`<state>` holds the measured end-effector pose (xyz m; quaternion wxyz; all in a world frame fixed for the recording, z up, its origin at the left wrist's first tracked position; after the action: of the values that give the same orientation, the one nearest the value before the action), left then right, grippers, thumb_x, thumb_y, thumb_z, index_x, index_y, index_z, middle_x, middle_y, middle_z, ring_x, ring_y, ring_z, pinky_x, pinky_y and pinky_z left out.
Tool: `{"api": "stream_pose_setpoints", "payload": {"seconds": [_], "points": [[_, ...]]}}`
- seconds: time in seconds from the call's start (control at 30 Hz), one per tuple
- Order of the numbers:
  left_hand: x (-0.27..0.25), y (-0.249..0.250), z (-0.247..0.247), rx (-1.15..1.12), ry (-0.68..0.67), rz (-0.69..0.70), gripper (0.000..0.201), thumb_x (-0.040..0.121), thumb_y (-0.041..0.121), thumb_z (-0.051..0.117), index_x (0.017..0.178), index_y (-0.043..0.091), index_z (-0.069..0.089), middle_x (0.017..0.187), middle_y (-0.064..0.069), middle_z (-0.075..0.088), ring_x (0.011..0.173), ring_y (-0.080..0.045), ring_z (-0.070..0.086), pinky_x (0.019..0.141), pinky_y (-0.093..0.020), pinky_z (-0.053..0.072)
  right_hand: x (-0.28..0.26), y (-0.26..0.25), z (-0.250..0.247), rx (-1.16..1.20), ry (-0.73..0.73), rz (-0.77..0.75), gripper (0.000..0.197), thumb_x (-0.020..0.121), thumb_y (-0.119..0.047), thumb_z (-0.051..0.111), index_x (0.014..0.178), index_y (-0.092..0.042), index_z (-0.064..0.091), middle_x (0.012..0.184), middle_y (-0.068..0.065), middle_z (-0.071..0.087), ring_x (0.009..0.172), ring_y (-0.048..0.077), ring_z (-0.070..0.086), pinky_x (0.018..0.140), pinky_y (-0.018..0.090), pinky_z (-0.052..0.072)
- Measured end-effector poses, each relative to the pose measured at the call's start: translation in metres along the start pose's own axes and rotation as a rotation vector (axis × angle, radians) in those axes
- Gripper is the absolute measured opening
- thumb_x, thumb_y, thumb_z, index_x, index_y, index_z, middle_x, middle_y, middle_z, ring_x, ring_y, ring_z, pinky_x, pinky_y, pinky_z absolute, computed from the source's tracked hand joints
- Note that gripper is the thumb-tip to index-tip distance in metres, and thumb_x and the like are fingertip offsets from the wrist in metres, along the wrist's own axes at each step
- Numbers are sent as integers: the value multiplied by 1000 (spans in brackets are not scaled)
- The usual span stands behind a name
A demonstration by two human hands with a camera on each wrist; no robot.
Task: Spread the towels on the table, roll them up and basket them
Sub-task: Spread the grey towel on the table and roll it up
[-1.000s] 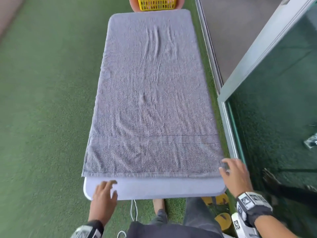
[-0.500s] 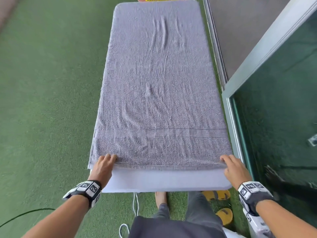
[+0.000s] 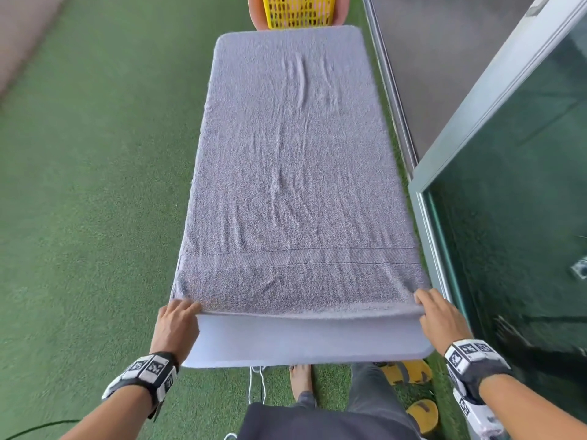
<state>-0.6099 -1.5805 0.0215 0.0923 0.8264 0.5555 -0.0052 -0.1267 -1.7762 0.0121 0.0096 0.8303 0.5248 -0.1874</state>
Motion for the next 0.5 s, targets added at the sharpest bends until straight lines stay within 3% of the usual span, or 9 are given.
{"api": "stream_pose_setpoints", "payload": {"seconds": [0.07, 0.13, 0.2, 0.33, 0.43, 0.5], "points": [[-4, -9, -4, -29, 52, -73, 29, 70, -16, 67, 83, 10, 74, 91, -7, 70, 81, -29, 57, 68, -42, 45, 0, 4, -2, 57, 34, 8, 26, 82, 2, 56, 86, -21, 46, 89, -7, 45, 70, 15, 50, 55, 17, 30], [-9, -16, -8, -126, 112, -124, 31, 72, -21, 63, 84, 6, 75, 89, -10, 70, 77, -30, 54, 66, -41, 46, -4, 9, -4, 139, 120, -1, 20, 81, 5, 56, 84, -15, 59, 93, -4, 52, 78, 18, 53, 65, 27, 42], [-11, -19, -13, -195, 151, -142, 34, 73, -23, 59, 89, 3, 74, 86, -12, 70, 74, -31, 55, 66, -41, 48, -10, 18, -6, 188, 195, 15, 20, 78, 9, 59, 81, -10, 66, 89, 1, 60, 81, 20, 53, 71, 33, 46], [-12, -15, -20, -244, 156, -80, 24, 77, -19, 62, 86, 1, 71, 78, -10, 70, 61, -23, 60, 58, -28, 47, -23, 29, -1, 221, 228, 98, 22, 75, 9, 65, 79, -11, 72, 84, 3, 68, 81, 22, 56, 73, 32, 46], [-17, -17, -12, -227, 84, -61, 27, 76, -21, 61, 74, 5, 68, 68, -4, 65, 54, -12, 51, 54, -13, 34, -27, 29, 2, 240, 255, 118, 21, 72, 9, 68, 73, -12, 70, 78, 4, 68, 74, 21, 52, 69, 30, 39], [-24, -21, -4, -234, 33, -81, 31, 73, -24, 60, 67, 6, 66, 62, -1, 62, 50, -9, 48, 51, -10, 29, -27, 25, 5, 205, 263, 99, 22, 68, 8, 71, 66, -14, 67, 71, 1, 66, 69, 20, 48, 69, 31, 33]]}}
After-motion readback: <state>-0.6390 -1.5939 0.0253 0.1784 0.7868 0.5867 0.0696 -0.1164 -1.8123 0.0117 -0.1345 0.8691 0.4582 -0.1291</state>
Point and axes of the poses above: each hand's wrist, its own x-axis towards the middle knuckle, its own z-axis out of the palm, y = z × x, the point moved 8 cm from there along x, towards the middle knuckle
